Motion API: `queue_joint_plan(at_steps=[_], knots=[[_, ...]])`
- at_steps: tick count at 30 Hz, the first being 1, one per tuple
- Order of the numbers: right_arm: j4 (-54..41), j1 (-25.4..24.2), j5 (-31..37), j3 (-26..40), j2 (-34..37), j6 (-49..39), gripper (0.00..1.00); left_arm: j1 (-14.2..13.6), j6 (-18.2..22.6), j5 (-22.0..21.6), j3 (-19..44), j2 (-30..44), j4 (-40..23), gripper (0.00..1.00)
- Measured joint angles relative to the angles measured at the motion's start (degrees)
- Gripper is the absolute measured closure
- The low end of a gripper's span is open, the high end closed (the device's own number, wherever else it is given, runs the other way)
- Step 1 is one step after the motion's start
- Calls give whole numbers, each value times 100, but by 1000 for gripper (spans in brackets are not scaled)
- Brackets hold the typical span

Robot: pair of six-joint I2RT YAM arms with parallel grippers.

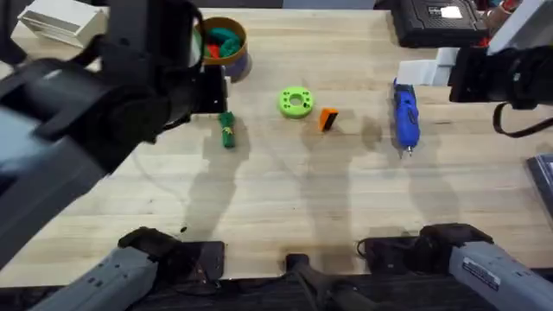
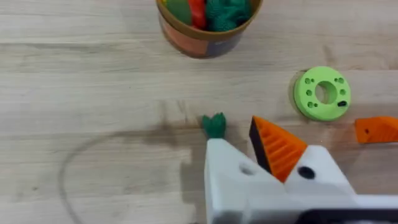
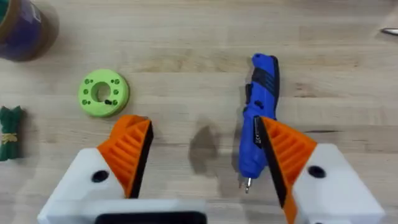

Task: Pick up the gripper from the table and insert it into the empty holder that is missing its gripper. Then pick up a screw, insert it into the mounting hole, and use the screwdriver to tighten it. Finally, clean up the table by picking up the vegetable and placing it into the bucket.

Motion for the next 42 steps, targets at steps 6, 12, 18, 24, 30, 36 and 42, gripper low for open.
queue_joint_plan(at_steps=[6,12,18,24,30,36,42], knots=[[0,0,0,0,0,0,10,0,59,-245,2,-684,-298,991],[0,0,0,0,2,0,10,0,87,-347,15,-874,-303,991],[0,0,0,0,0,0,10,0,112,-364,15,-874,-303,914],[0,0,0,0,1,0,11,0,132,-366,15,-874,-303,660],[0,0,0,0,0,0,10,0,148,-366,17,-874,-304,309],[0,0,0,0,0,0,10,0,147,-366,17,-874,-303,95],[0,0,0,0,2,0,11,0,148,-366,17,-874,-304,30]])
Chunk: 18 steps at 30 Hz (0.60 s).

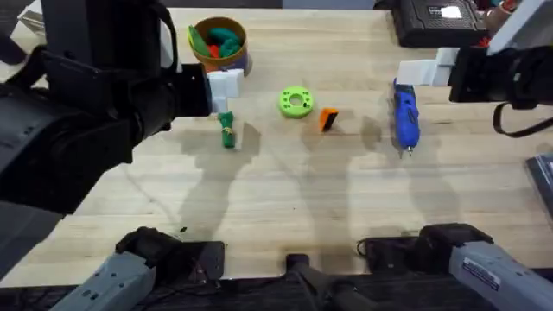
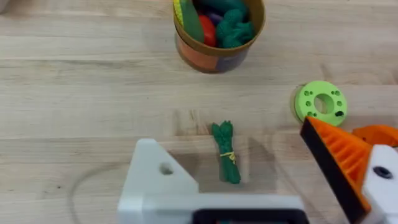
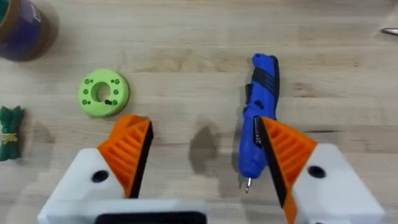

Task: Pick up the gripper from the table and insert it into the empty holder that is missing its gripper. Then pick up a screw, insert it into the mounting hole, and use the screwdriver to tighten it. Finally, clean up the table by picking up the vegetable and placing it into the bucket.

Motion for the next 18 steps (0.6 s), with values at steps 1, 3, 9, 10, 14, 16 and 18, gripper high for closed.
queue_joint_plan(at_steps=[1,3,9,10,14,16,18], knots=[[0,0,0,0,-2,0,11,0,0,0,0,0,1,18],[0,0,0,0,-2,0,11,0,-1,0,0,0,-1,5],[0,0,0,0,0,0,11,0,0,0,0,0,1,12],[0,0,0,0,-1,0,10,0,0,0,0,0,1,13],[0,0,0,0,-2,0,11,0,0,0,0,0,2,14],[0,0,0,0,-2,0,11,0,0,0,0,0,3,14],[0,0,0,0,-2,0,10,0,0,0,0,0,23,14]])
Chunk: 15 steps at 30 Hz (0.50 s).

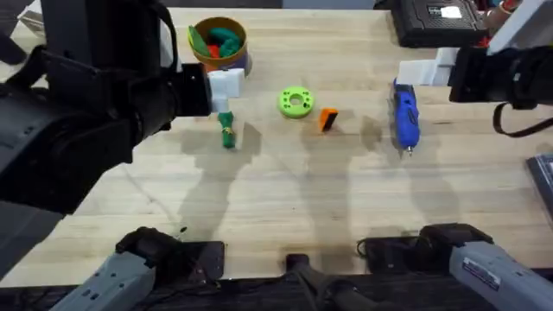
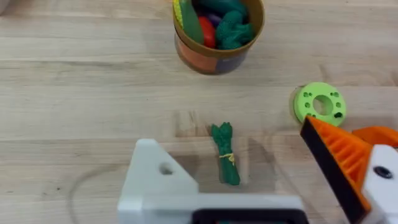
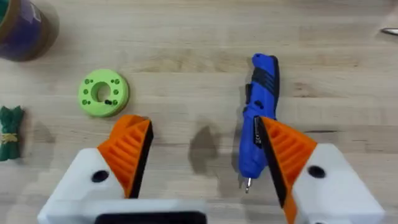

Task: Pick up the gripper from the table and insert it into the empty holder that is missing its gripper. Then pick up a screw, insert it into the mounting hole, and use the screwdriver to tighten it. Finally, clean up the table by picking up the vegetable and placing it into the bucket.

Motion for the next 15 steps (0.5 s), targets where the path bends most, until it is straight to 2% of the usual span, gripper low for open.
queue_joint_plan(at_steps=[10,15], knots=[[0,0,0,0,-1,0,10,0,0,0,0,0,-11,15],[0,0,0,0,-1,0,10,0,0,0,2,0,-466,15]])
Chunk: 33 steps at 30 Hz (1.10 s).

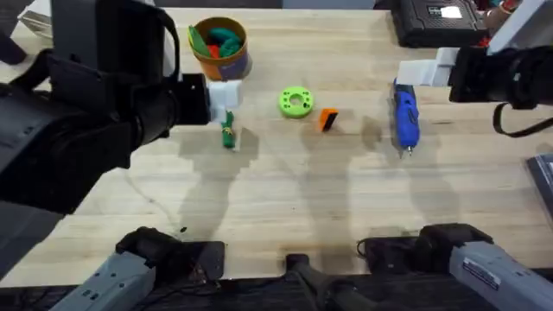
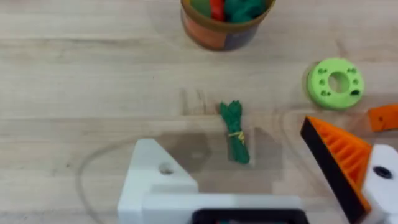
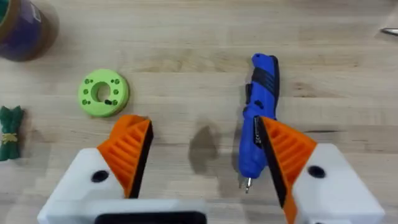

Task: Pick up the gripper from the table and insert it into the empty holder that is missing its gripper. Then pick up a screw, insert it into the mounting hole, and use the screwdriver to tighten it. Finally, clean up the table by picking up the vegetable and placing it into the bucket.

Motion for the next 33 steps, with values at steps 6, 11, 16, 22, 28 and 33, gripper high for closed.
queue_joint_plan(at_steps=[6,11,16,22,28,33], knots=[[-1,0,0,0,0,0,10,0,0,0,0,0,-324,15],[-2,0,0,0,2,0,10,0,0,0,0,0,-445,15],[-2,0,0,0,2,0,10,0,0,0,0,0,-484,15],[-2,0,0,0,2,0,10,0,0,0,0,0,-543,15],[0,0,0,0,0,0,10,3,0,0,0,0,-528,15],[0,0,0,0,0,0,10,234,0,2,0,-2,-269,15]])
